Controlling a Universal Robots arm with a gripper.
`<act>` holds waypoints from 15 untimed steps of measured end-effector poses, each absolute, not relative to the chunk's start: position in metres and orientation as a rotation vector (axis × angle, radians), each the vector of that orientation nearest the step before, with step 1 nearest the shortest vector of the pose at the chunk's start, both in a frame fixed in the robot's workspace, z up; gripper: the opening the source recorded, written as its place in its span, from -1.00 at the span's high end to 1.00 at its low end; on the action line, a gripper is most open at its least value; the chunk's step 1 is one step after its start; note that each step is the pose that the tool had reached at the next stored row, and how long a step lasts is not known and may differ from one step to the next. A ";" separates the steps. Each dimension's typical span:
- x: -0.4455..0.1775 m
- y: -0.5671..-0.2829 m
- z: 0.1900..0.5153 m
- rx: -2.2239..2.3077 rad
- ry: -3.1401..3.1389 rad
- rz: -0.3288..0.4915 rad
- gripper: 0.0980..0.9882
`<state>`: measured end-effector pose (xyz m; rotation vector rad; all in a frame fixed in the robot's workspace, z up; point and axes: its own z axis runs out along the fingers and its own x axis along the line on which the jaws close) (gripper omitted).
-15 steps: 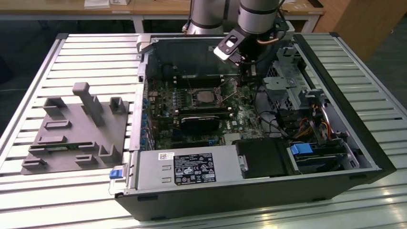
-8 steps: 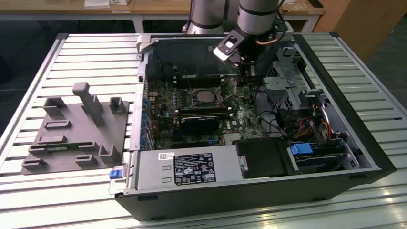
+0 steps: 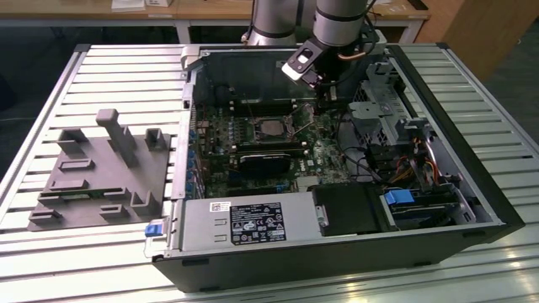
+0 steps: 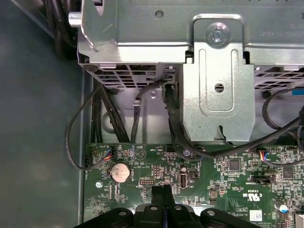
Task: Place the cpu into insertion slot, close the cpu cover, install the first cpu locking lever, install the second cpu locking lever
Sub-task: 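Close the cpu cover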
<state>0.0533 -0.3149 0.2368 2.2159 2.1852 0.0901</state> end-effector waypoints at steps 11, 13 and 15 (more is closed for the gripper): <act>0.055 -0.315 0.236 2.269 2.236 -0.024 0.99; 0.055 -0.315 0.236 2.273 2.239 -0.032 0.99; 0.055 -0.315 0.236 2.273 2.239 -0.033 0.99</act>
